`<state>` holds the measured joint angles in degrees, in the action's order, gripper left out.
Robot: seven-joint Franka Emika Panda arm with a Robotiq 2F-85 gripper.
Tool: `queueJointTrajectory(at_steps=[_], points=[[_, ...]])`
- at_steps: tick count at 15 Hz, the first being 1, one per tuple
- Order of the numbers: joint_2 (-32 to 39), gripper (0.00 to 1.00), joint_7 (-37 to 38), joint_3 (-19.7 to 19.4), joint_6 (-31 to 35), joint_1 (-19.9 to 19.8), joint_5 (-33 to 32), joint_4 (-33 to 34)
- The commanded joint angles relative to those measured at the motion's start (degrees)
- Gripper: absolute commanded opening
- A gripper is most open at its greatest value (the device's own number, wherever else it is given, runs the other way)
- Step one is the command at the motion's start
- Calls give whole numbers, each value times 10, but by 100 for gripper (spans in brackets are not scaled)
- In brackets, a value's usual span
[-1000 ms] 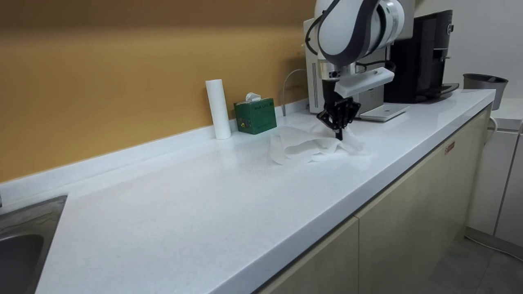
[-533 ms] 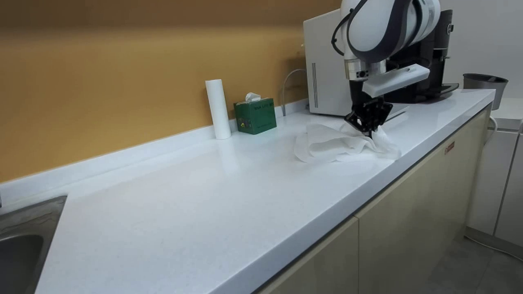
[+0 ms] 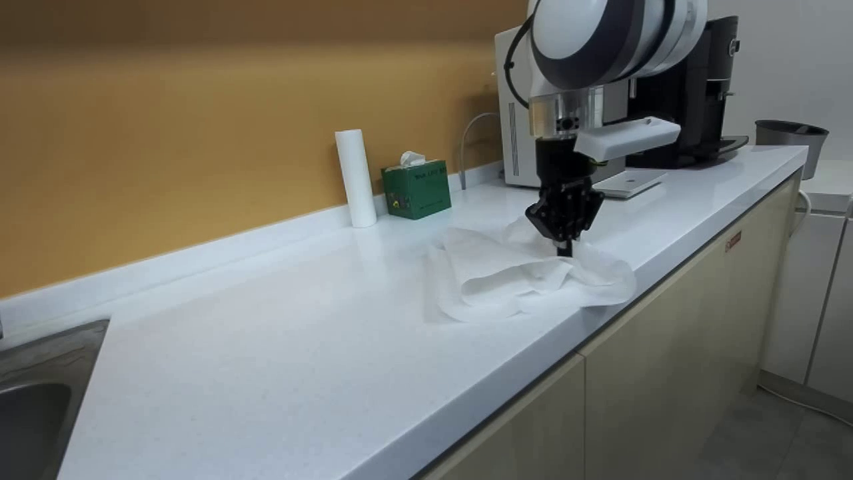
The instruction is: Wipe the counter with the wiper placed on it
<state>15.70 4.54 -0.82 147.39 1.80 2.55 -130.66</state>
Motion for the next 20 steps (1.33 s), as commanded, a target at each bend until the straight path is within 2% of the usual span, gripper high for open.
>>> queueJointTrajectory(at_steps=[1,6,12,16,20], points=[[41,0,-49,41,-9,2,25,38],[120,0,-18,26,-7,23,-22,151],[190,0,30,-32,-15,21,-55,289],[188,0,77,-79,-3,18,-61,291],[143,0,106,-108,6,21,-74,219]])
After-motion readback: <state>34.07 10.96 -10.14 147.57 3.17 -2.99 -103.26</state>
